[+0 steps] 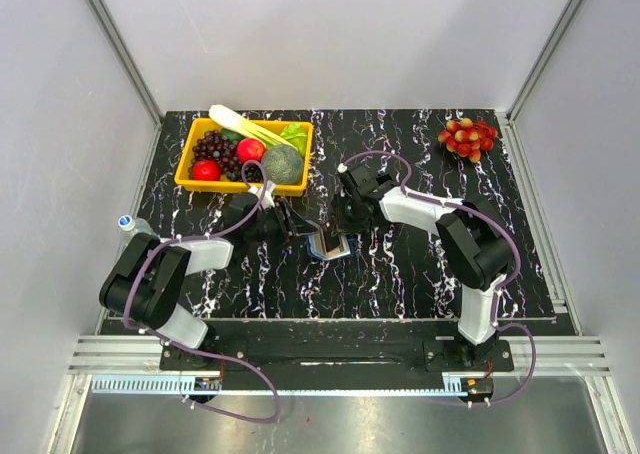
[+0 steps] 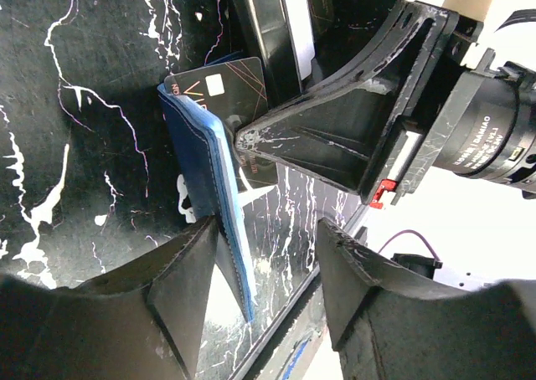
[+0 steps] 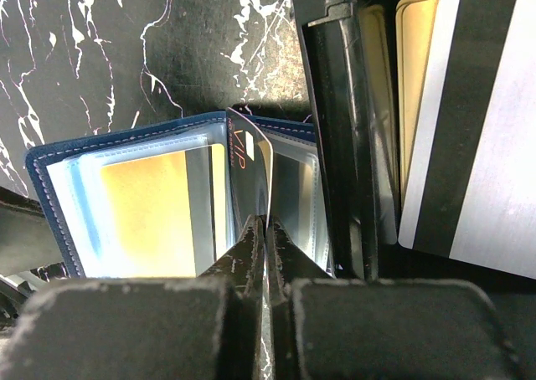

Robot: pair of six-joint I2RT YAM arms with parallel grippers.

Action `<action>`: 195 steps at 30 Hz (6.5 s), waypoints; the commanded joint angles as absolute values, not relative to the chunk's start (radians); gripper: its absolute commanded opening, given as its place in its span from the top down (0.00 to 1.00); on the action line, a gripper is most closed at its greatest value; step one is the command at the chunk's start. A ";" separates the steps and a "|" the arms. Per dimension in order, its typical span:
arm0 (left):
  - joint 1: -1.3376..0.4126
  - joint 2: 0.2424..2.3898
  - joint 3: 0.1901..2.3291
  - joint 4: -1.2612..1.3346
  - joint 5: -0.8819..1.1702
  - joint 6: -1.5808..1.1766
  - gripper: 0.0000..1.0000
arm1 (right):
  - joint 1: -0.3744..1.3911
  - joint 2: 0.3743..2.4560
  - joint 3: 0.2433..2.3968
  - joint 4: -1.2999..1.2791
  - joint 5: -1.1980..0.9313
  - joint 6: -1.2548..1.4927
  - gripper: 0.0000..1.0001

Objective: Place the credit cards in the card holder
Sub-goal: Turn over the card slot at the center of the board.

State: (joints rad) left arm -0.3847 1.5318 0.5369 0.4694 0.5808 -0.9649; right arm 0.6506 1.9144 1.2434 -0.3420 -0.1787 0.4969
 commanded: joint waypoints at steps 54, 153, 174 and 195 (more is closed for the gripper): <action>-0.400 1.535 0.661 0.324 0.566 -0.788 0.97 | 0.660 1.970 1.241 -0.416 -0.149 0.468 1.00; -0.416 1.477 0.692 0.061 0.422 -0.709 0.87 | 0.957 1.908 1.559 -0.575 0.353 0.512 1.00; -0.416 1.511 0.667 0.008 0.364 -0.676 1.00 | 0.859 1.763 1.313 -0.565 0.298 0.549 1.00; -0.416 1.433 0.670 0.097 0.465 -0.730 1.00 | 0.874 1.799 1.450 -0.457 0.207 0.629 1.00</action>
State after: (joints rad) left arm -0.4126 1.4612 0.6708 0.0406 0.4397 -0.7158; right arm 0.8547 1.8118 1.3987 -0.4999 0.1978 0.6006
